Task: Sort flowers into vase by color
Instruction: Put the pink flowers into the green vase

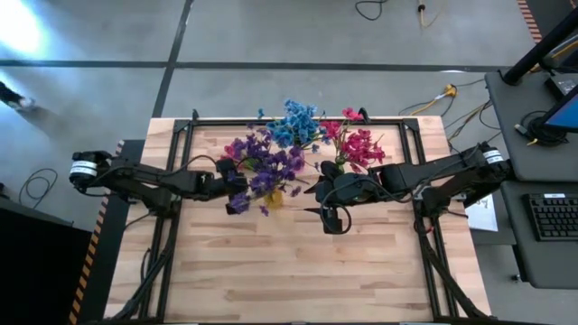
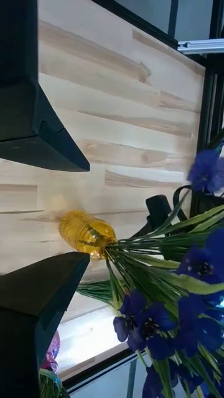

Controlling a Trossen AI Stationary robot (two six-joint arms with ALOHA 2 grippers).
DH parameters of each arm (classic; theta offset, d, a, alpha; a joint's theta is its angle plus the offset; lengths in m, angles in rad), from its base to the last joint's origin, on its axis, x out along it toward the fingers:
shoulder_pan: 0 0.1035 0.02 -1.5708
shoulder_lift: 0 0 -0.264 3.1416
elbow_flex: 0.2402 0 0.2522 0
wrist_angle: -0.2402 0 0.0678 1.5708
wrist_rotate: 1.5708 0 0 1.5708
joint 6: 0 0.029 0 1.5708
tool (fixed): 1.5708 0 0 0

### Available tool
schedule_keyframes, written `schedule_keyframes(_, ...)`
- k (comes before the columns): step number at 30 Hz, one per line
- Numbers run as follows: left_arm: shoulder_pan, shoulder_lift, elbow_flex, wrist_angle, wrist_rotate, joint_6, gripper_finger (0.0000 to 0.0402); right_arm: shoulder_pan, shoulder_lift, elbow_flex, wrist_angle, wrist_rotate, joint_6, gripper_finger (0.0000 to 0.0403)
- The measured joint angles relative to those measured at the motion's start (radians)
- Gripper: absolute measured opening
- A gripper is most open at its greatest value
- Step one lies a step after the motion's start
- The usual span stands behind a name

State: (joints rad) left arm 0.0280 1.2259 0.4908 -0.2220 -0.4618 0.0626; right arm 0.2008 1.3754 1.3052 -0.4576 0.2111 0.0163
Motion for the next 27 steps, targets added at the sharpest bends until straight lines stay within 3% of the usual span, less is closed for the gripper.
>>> schedule_keyframes(17, -0.078, -0.029, 0.059, -0.238, 0.036, -0.198, 0.0278, 0.000, -0.013, 0.000, -0.019, 0.000, 0.045, 0.0217)
schedule_keyframes(27, -0.119, -0.122, 0.109, -0.385, 0.037, -0.305, 0.0278, 0.000, -0.054, 0.000, -0.104, -0.007, 0.139, 0.0216)
